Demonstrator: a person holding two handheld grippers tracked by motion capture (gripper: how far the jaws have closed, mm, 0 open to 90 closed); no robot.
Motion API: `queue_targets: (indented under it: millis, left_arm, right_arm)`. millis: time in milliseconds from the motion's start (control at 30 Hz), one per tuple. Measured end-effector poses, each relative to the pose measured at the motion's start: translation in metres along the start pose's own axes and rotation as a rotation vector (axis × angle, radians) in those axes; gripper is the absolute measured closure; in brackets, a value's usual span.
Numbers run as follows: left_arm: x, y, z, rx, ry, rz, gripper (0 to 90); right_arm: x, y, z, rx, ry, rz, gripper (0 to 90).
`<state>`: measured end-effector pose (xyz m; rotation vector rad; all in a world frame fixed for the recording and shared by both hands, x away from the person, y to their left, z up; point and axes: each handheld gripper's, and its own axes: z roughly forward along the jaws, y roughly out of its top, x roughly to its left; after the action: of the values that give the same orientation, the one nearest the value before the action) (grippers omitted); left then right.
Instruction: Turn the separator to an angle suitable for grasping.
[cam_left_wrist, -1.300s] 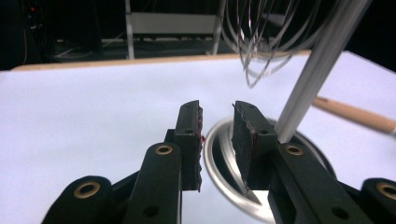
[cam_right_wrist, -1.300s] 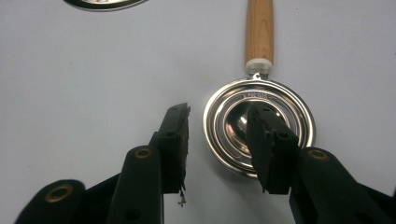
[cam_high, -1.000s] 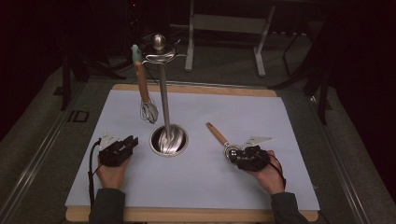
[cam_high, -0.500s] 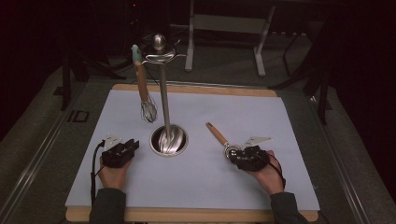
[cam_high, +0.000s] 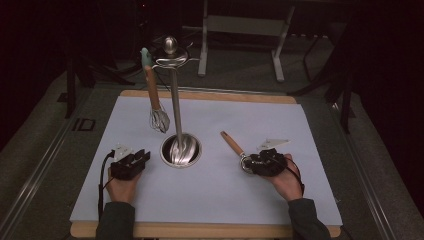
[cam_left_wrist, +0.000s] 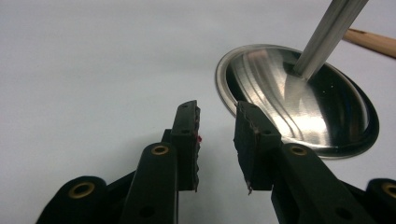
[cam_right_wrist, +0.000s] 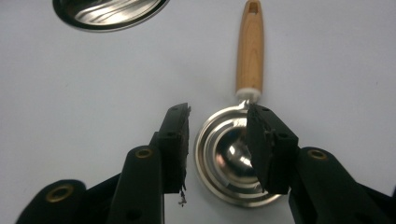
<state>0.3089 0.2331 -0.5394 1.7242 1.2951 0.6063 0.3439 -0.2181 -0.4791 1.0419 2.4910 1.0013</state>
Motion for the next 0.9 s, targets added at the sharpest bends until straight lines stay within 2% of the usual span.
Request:
queue_targets:
  millis: [133,267,433,600,700,900]
  left_arm:
    - [-0.002,0.000,0.000,0.008,0.002,0.020,70.3]
    - [-0.001,0.000,0.001,0.007,0.001,0.016,70.2]
    - [-0.001,0.000,0.001,0.010,0.000,0.018,70.2]
    - [-0.003,0.000,0.002,0.018,0.005,0.032,70.0]
    - [-0.003,0.000,0.002,0.016,0.004,0.028,69.9]
    - [-0.003,0.000,0.002,0.017,0.004,0.033,69.7]
  right_arm:
    - [-0.005,0.012,0.007,0.021,0.000,-0.010,60.3]
    - [-0.011,0.024,0.016,0.048,-0.001,-0.011,61.6]
    - [-0.021,0.035,0.032,0.108,-0.021,0.026,64.1]
    - [-0.028,0.042,0.049,0.145,-0.004,0.048,64.1]
    - [-0.031,0.044,0.055,0.154,0.029,0.084,63.8]
    - [-0.036,0.047,0.064,0.181,0.039,0.115,63.6]
